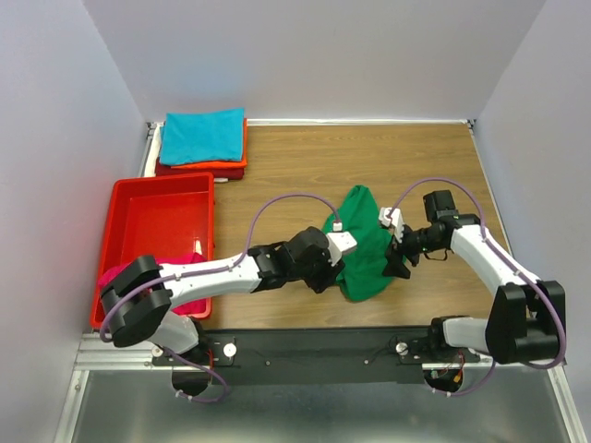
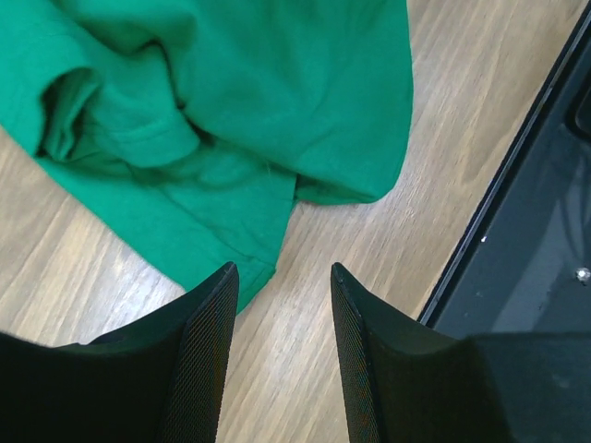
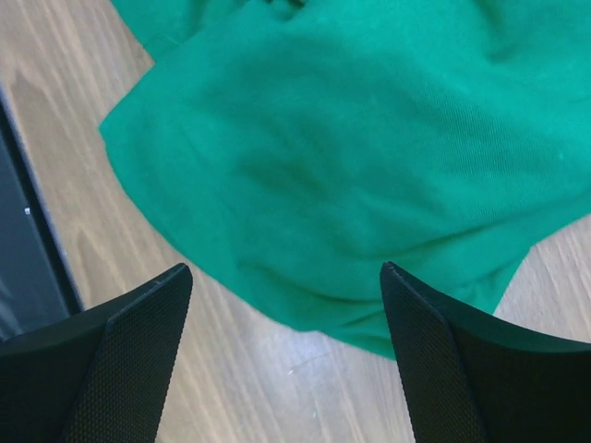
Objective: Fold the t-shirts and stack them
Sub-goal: Flatten the tshirt out
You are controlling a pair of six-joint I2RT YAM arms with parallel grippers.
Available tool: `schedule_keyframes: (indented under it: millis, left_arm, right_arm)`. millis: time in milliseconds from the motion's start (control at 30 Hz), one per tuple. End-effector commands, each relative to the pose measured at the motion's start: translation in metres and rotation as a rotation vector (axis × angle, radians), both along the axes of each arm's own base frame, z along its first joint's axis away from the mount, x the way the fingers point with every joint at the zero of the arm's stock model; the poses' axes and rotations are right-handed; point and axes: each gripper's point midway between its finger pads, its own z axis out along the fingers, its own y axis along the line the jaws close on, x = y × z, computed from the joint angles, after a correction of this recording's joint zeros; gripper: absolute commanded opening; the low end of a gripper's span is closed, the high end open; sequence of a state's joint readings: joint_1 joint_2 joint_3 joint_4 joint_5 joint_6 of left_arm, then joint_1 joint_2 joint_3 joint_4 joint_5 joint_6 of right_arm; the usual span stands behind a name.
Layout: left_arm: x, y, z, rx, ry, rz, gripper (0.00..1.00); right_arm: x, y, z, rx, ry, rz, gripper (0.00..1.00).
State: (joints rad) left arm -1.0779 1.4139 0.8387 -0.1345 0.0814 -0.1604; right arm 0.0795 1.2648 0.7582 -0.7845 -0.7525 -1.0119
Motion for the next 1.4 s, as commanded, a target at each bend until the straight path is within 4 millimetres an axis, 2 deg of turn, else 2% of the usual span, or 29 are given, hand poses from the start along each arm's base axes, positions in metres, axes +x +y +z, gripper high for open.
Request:
schedule_keyframes:
  millis: [0,200,333,533,567,600,667,733,800,867,1000,1100,1200,1233,1300,1333,1367]
  left_arm:
    - [0.007,-0.017,0.006,-0.006,-0.084,-0.004,0.52]
    - [0.005,-0.017,-0.014,0.071,-0.133,0.012,0.52]
    - [0.009,-0.017,-0.036,0.147,-0.148,0.036,0.52]
    - [0.022,-0.012,-0.053,0.225,-0.181,0.116,0.33]
    - [0.024,-0.01,-0.054,0.23,-0.186,0.131,0.32]
    - [0.028,-0.007,-0.053,0.238,-0.199,0.161,0.3]
    - [0.033,-0.004,-0.049,0.236,-0.213,0.194,0.18]
    - [0.039,0.0,-0.044,0.239,-0.241,0.233,0.05]
    - [0.041,0.001,-0.04,0.233,-0.25,0.251,0.0]
    - [0.041,0.001,-0.033,0.215,-0.253,0.253,0.0]
    - [0.036,-0.002,-0.019,0.165,-0.239,0.24,0.0]
    - [0.033,-0.002,0.002,0.101,-0.24,0.243,0.0]
    - [0.031,-0.001,0.022,0.049,-0.247,0.238,0.0]
    - [0.031,-0.001,0.03,0.032,-0.25,0.235,0.0]
    - [0.029,-0.001,0.033,0.029,-0.248,0.222,0.0]
    - [0.029,-0.002,0.035,0.025,-0.248,0.217,0.0]
    - [0.028,-0.002,0.033,0.027,-0.246,0.214,0.0]
  right_arm:
    - [0.008,0.001,-0.017,-0.041,0.018,-0.028,0.86]
    - [0.012,0.002,-0.027,-0.063,0.016,-0.06,0.82]
    - [0.017,0.003,-0.029,-0.074,0.014,-0.085,0.78]
    - [0.019,0.008,-0.026,-0.067,0.021,-0.102,0.5]
    - [0.02,0.009,-0.025,-0.064,0.021,-0.107,0.41]
    - [0.021,0.009,-0.023,-0.062,0.017,-0.112,0.37]
    - [0.023,0.009,-0.017,-0.057,0.004,-0.121,0.27]
    - [0.027,0.009,-0.01,-0.053,-0.012,-0.135,0.21]
    - [0.03,0.008,-0.004,-0.051,-0.018,-0.164,0.15]
    - [0.036,0.005,0.003,-0.067,-0.032,-0.195,0.07]
    - [0.045,-0.008,0.021,-0.123,-0.08,-0.259,0.01]
    - [0.052,-0.018,0.036,-0.165,-0.126,-0.307,0.01]
    - [0.048,-0.015,0.051,-0.136,-0.128,-0.315,0.02]
    - [0.04,-0.004,0.052,-0.089,-0.096,-0.263,0.18]
    - [0.02,0.006,0.044,-0.055,0.008,-0.207,0.39]
    - [0.012,0.01,0.032,-0.055,0.059,-0.156,0.49]
    - [0.006,0.01,0.024,-0.067,0.095,-0.144,0.51]
